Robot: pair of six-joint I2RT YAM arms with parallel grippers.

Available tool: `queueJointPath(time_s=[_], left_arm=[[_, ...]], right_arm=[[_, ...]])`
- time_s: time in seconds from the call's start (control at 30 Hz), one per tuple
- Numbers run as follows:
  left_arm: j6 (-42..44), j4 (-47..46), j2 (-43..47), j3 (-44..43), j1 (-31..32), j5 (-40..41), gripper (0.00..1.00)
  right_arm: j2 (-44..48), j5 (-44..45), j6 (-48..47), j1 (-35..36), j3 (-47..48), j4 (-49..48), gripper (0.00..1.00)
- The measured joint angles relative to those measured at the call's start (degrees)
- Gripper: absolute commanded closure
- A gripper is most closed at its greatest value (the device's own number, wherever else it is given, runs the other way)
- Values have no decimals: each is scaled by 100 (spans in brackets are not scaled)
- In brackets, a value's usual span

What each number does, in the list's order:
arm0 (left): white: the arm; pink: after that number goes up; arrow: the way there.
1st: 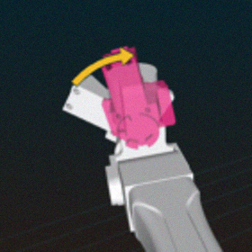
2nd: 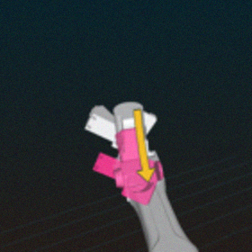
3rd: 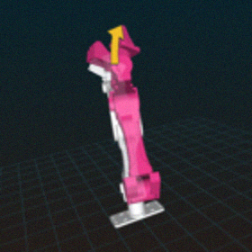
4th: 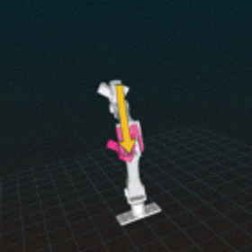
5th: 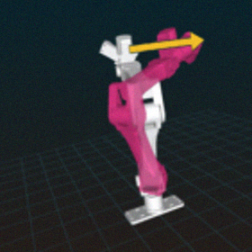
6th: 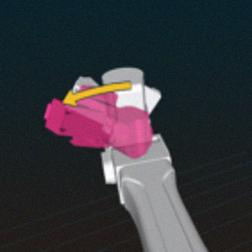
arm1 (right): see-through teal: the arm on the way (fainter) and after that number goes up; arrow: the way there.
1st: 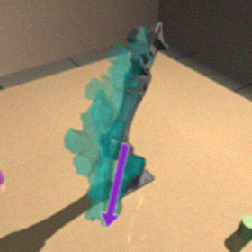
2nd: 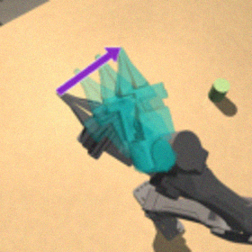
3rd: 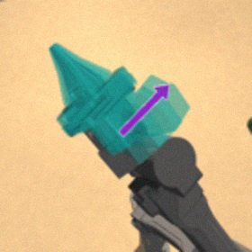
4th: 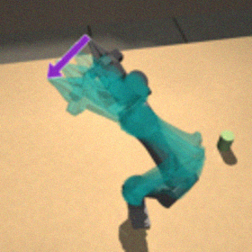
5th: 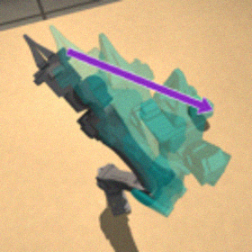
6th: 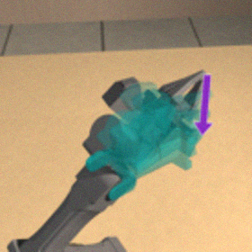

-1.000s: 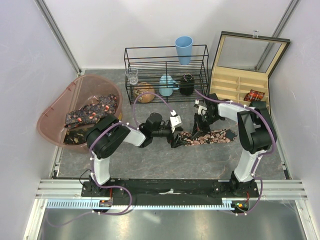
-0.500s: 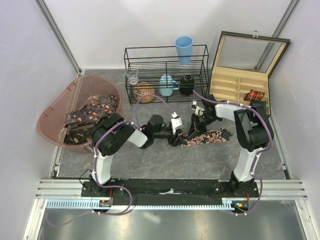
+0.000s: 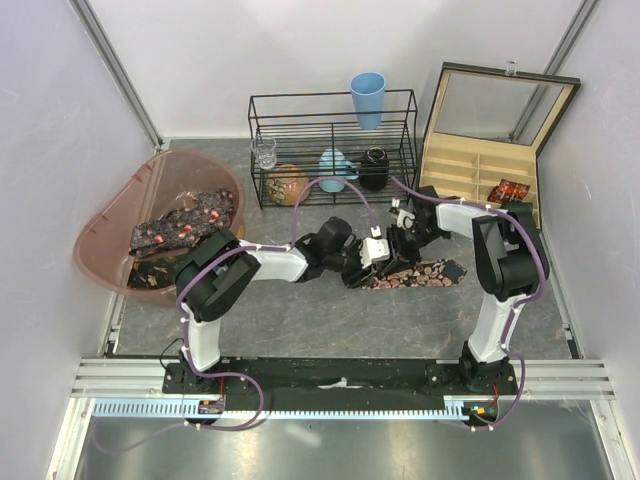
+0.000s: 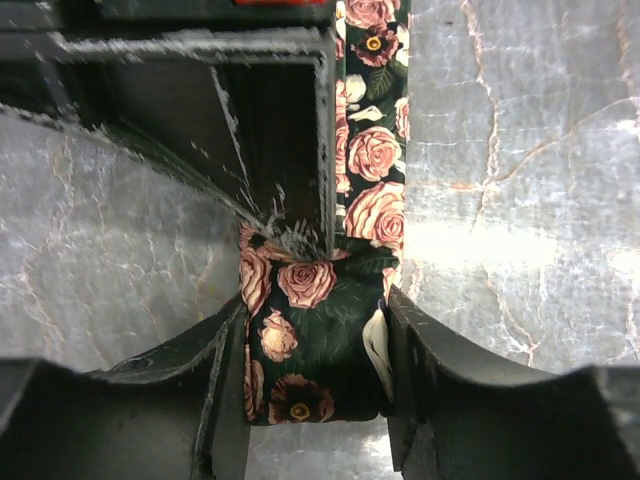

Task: Roll the ties
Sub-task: Roll the tie at the center of the board.

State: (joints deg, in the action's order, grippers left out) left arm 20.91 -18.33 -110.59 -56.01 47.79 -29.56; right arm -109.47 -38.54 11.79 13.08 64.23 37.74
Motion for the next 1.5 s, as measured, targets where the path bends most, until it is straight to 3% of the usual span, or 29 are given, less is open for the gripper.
queueJointPath(time_s=[0.17,0.5,0.93,1.17,1.23,1.33,1.37,1.4,1.5], left_arm=[[417,1163,-48,-599,92,225,71],[839,2717,-391,-1611,155,393,69],[1016,3016,-457,-1790,160,393,69],[1032,3025,-466,-1799,157,380,67],[1038,3023,-466,-1799,155,372,66],[1064,3023,-466,-1797,155,361,66],[1071,3023,-466,-1797,155,361,65],[1073,3023,-466,-1797,155,358,64],[1097,3018,-466,-1788,155,348,57]], right_arm=[[81,-125,-136,-251,0,50,48],[109,-369,-90,-151,-7,-326,50],[186,-890,-284,-415,52,48,50],[317,-1204,-107,-146,15,-243,51],[310,-1180,-85,-79,-72,-317,53],[254,-1047,-98,-7,-109,-396,67],[234,-1008,-105,2,-109,-409,87],[223,-1003,-101,11,-109,-411,98],[214,-1005,-107,4,-105,-400,100]])
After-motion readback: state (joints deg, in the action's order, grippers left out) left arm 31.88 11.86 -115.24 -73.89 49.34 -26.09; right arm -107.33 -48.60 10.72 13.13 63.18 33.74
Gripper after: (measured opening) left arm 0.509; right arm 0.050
